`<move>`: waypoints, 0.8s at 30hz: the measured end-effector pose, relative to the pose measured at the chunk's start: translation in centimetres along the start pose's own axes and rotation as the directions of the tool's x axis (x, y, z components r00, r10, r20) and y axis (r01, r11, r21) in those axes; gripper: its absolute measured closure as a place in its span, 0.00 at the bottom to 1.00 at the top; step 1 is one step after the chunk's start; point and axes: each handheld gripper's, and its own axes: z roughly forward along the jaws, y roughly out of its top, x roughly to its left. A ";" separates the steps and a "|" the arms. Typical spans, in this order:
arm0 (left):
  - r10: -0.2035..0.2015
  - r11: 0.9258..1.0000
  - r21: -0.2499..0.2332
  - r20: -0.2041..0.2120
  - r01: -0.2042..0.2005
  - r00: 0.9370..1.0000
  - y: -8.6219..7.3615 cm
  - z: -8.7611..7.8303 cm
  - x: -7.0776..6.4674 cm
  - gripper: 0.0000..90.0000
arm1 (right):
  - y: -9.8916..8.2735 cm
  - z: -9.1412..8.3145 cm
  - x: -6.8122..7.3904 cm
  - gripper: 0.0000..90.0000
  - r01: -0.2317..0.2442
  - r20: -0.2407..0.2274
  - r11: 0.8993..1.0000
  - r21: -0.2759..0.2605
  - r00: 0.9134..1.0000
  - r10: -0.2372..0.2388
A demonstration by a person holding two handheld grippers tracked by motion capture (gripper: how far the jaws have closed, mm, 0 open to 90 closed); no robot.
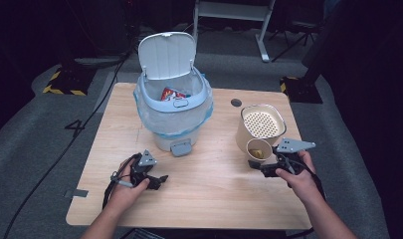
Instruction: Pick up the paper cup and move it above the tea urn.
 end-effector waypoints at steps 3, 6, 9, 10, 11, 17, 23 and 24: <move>-0.001 1.000 0.001 0.002 0.001 1.000 0.0 0.0 0.0 0.17 | 0.4 -0.3 -0.1 0.33 -0.002 -0.007 1.000 -0.006 1.000 0.002; -0.002 1.000 -0.002 0.000 0.002 1.000 0.0 0.0 0.0 0.17 | 1.1 -0.7 -0.2 0.33 -0.009 -0.014 1.000 -0.020 1.000 0.009; -0.002 1.000 -0.002 -0.001 0.002 1.000 0.0 0.0 0.0 0.17 | 1.6 -1.0 -0.3 0.33 0.002 -0.009 1.000 -0.031 1.000 -0.002; -0.002 1.000 -0.002 -0.001 0.002 1.000 0.0 0.0 0.0 0.17 | 1.9 -1.2 -0.3 0.33 0.004 -0.007 0.999 -0.036 1.000 -0.004; -0.002 1.000 -0.002 0.001 0.002 1.000 0.0 0.0 0.0 0.17 | 2.2 -1.3 -0.4 0.33 0.006 -0.008 0.999 -0.039 1.000 -0.007; -0.005 1.000 0.000 0.000 0.005 1.000 0.0 0.0 0.0 0.17 | 4.0 -2.3 -0.9 0.33 0.000 -0.002 0.998 -0.060 1.000 -0.001; -0.008 1.000 -0.002 -0.002 0.008 1.000 0.0 0.0 0.0 0.17 | 5.9 -3.3 -1.7 0.33 0.012 0.011 0.996 -0.089 1.000 -0.011; -0.014 1.000 -0.001 -0.005 0.014 1.000 0.0 0.0 0.0 0.17 | 6.5 -3.6 -2.1 0.33 0.012 0.014 0.996 -0.093 1.000 -0.011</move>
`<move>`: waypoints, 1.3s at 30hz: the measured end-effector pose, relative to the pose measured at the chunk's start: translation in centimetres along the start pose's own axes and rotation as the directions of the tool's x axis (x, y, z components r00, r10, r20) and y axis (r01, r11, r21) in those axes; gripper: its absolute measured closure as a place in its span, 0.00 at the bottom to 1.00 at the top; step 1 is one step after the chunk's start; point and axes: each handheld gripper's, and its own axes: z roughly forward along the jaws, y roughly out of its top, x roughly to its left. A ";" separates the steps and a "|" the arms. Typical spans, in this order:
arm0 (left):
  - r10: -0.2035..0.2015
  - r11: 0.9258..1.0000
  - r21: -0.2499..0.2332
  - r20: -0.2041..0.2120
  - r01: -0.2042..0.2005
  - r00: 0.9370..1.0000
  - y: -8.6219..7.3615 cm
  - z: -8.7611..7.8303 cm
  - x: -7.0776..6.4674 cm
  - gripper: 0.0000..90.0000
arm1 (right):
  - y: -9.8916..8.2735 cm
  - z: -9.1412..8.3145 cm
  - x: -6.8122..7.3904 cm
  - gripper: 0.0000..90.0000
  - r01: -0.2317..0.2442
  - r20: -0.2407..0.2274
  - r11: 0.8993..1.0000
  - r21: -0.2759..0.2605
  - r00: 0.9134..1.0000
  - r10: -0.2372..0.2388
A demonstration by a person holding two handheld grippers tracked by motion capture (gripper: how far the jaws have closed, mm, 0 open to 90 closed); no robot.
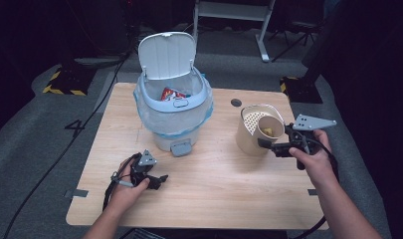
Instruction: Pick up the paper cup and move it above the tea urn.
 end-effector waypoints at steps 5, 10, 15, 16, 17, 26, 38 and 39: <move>-0.001 1.000 0.000 -0.009 0.001 1.000 0.1 0.0 0.2 0.17 | 1.1 -0.4 -1.1 0.33 0.012 0.025 1.000 -0.002 1.000 -0.012; -0.001 1.000 0.000 -0.004 0.001 1.000 0.2 0.2 0.5 0.17 | 2.1 -0.8 -2.7 0.33 0.010 0.054 1.000 -0.019 0.998 -0.009; -0.001 1.000 0.002 -0.004 0.001 1.000 0.3 0.3 0.7 0.17 | 2.7 -0.9 -4.3 0.33 0.016 0.109 1.000 0.001 0.994 -0.016; 0.000 1.000 0.001 -0.006 0.000 1.000 0.4 0.3 0.7 0.17 | 2.8 -0.8 -4.9 0.33 0.010 0.122 1.000 0.000 0.992 -0.010; 0.000 1.000 0.001 -0.006 0.000 1.000 0.4 0.3 0.7 0.17 | 2.8 -0.8 -4.9 0.33 0.010 0.122 1.000 0.000 0.992 -0.010; -0.001 1.000 0.001 -0.007 0.001 1.000 0.4 0.3 0.7 0.17 | 2.3 0.9 -7.8 0.33 -0.020 0.190 0.998 0.052 0.982 0.009; -0.001 1.000 0.000 -0.006 0.001 1.000 0.4 0.3 0.7 0.17 | 1.1 3.0 -9.7 0.33 -0.060 0.219 0.995 0.085 0.975 0.040; -0.001 1.000 0.001 -0.006 0.001 1.000 0.4 0.3 0.7 0.17 | 1.0 3.1 -9.8 0.33 -0.065 0.219 0.994 0.084 0.975 0.045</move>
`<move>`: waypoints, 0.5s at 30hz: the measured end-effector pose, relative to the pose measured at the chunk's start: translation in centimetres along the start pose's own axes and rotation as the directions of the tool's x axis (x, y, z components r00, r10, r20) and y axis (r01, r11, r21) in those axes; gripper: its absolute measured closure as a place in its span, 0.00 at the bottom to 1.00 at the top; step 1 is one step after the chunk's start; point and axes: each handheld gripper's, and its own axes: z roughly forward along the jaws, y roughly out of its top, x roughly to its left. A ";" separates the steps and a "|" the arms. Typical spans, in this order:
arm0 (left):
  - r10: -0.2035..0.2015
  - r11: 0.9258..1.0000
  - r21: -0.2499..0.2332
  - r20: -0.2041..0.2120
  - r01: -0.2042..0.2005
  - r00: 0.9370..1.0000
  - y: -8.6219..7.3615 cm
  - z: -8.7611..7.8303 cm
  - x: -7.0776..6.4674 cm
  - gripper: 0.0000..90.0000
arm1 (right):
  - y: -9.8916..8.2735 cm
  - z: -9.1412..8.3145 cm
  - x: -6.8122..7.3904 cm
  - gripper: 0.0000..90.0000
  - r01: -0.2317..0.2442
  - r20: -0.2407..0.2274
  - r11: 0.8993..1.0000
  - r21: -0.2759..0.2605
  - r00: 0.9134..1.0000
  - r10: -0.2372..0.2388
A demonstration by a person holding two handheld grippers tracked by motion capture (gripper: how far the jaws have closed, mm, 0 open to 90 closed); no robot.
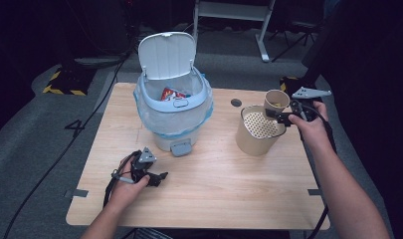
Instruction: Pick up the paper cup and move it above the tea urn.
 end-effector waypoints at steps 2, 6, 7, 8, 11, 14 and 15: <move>0.000 1.000 0.000 0.000 0.000 1.000 0.0 0.0 0.0 0.17 | -0.2 0.2 -0.1 0.33 -0.010 -0.002 1.000 0.002 1.000 0.010; 0.000 1.000 0.000 0.000 0.000 1.000 0.0 0.0 0.0 0.17 | -0.4 0.5 -0.2 0.33 -0.020 -0.003 1.000 0.006 1.000 0.020; 0.000 1.000 0.001 -0.001 0.000 1.000 0.0 0.0 0.0 0.17 | -0.4 0.5 -0.2 0.33 -0.019 0.001 1.000 0.007 1.000 0.019; 0.000 1.000 0.001 -0.001 0.000 1.000 0.0 0.0 0.0 0.17 | -0.5 0.6 -0.2 0.33 -0.016 0.002 1.000 0.009 1.000 0.016; 0.000 1.000 0.000 -0.001 0.000 1.000 0.0 0.0 0.0 0.17 | -0.5 0.7 -0.2 0.33 -0.002 0.013 1.000 0.012 1.000 0.002; 0.000 1.000 0.000 -0.001 0.000 1.000 0.0 0.0 0.0 0.17 | -0.5 0.7 -0.2 0.33 0.011 0.030 1.000 0.022 0.999 -0.011; 0.000 1.000 0.000 -0.001 0.000 1.000 0.0 0.0 0.0 0.17 | -0.5 0.6 -0.3 0.33 0.019 0.040 1.000 0.021 0.999 -0.020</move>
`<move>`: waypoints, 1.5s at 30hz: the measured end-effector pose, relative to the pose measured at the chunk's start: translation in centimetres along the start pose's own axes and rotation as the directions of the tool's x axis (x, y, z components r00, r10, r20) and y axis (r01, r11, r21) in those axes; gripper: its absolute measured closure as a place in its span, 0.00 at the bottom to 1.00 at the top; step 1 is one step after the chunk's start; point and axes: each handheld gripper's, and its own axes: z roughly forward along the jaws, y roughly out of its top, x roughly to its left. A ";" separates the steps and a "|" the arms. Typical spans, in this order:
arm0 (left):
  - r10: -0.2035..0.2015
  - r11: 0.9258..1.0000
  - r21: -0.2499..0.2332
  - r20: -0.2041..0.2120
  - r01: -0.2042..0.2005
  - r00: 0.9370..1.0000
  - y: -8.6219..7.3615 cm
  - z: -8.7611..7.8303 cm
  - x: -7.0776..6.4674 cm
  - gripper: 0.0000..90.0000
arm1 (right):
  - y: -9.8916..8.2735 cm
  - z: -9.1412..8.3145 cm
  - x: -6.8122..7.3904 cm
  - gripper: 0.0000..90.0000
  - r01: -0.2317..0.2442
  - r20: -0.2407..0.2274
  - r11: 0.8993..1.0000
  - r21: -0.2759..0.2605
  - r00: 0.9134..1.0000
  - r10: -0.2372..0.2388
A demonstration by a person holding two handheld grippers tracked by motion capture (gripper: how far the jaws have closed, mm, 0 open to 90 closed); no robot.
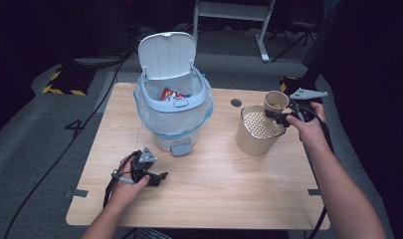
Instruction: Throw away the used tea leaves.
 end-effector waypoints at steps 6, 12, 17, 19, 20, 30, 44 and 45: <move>0.001 1.000 0.001 -0.001 -0.001 1.000 0.0 0.0 0.0 0.17 | 0.2 -0.6 0.0 0.33 0.060 0.040 0.998 0.006 0.997 -0.060; -0.002 1.000 0.002 -0.002 0.002 1.000 0.0 0.0 -0.1 0.17 | 0.7 -1.5 0.2 0.33 0.154 0.092 0.988 0.034 0.983 -0.156; -0.002 1.000 0.002 -0.002 0.002 1.000 0.0 0.0 -0.1 0.17 | 1.2 -2.0 0.2 0.33 0.237 0.135 0.969 0.066 0.960 -0.244; -0.003 1.000 0.002 -0.002 0.003 1.000 0.0 0.0 -0.1 0.17 | 1.3 -2.1 0.2 0.33 0.263 0.149 0.961 0.080 0.951 -0.272; -0.003 1.000 0.002 -0.002 0.003 1.000 0.0 0.0 -0.1 0.17 | 1.4 -2.2 0.3 0.33 0.281 0.160 0.956 0.086 0.943 -0.291; -0.003 1.000 0.002 -0.002 0.003 1.000 0.0 0.0 -0.1 0.17 | 1.7 -2.4 1.0 0.33 0.523 0.248 0.813 0.257 0.777 -0.578; -0.003 1.000 0.002 -0.002 0.003 1.000 0.0 0.0 -0.1 0.17 | 1.7 -2.1 3.0 0.33 0.731 0.272 0.401 0.552 0.296 -0.916; -0.003 1.000 0.002 -0.002 0.003 1.000 0.0 0.0 -0.1 0.17 | 1.7 -2.1 3.0 0.33 0.731 0.272 0.401 0.552 0.296 -0.916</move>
